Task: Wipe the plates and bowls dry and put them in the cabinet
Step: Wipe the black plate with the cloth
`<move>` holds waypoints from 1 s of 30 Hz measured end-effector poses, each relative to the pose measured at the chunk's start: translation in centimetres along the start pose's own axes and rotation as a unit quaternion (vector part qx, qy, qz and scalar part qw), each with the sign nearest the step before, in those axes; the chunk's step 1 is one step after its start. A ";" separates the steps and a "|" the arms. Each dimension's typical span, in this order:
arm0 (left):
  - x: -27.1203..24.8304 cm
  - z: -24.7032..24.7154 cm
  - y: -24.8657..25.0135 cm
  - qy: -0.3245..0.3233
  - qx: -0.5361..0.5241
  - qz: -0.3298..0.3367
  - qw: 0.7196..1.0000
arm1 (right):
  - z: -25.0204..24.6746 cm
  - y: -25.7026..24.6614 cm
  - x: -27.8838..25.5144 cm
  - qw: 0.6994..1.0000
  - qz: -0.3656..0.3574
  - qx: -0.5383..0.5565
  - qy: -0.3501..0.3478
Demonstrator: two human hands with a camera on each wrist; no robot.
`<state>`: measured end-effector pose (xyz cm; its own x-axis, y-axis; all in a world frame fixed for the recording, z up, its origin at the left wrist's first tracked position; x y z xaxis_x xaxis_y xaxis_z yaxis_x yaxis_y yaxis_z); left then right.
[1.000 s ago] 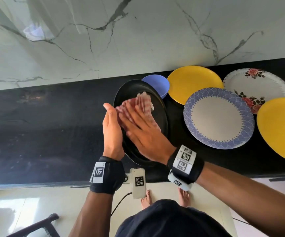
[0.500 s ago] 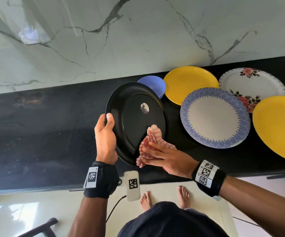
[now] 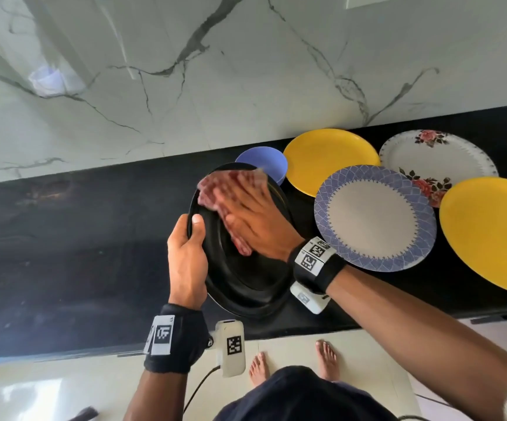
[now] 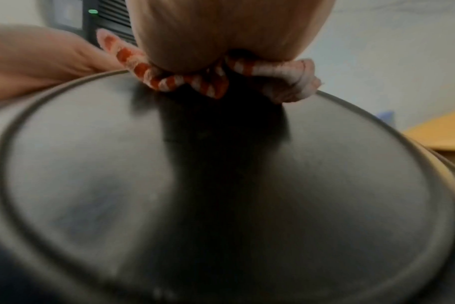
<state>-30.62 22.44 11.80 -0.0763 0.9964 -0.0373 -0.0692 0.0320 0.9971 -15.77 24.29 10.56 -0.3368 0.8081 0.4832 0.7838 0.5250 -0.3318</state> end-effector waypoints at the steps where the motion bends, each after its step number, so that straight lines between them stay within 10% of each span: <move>1: -0.1 0.1 0.3 0.002 0.009 0.004 1.000 | 0.1 1.4 0.1 0.998 0.046 0.029 0.014; 5: -0.5 0.4 0.8 0.000 0.038 0.019 0.999 | 0.2 4.0 -1.4 0.978 0.168 0.117 0.040; 11: -0.1 0.8 0.4 -0.040 0.030 0.017 0.999 | -1.8 -0.7 0.9 0.998 -0.032 0.009 0.056; 19: -1.0 0.4 0.8 -0.008 0.034 0.028 0.999 | 0.4 7.0 -2.8 0.950 0.267 0.151 0.057; 30: -1.8 1.0 1.8 -0.026 0.049 0.082 0.995 | 3.5 5.0 -12.8 0.621 0.619 0.474 -0.084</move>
<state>-29.59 20.81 13.68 -0.0264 0.9915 0.1272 0.0373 -0.1262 0.9913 -9.40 17.53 -0.11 0.1053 0.7243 -0.6814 -0.1351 -0.6685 -0.7314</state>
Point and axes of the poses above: each hand's wrist, its own x-axis towards the middle knuckle, its own z-axis out of the palm, y = z × x, the point moved 7 cm from there along x, towards the middle knuckle, and after that the axes turned 3 degrees about -x, right-handed, at the moved point
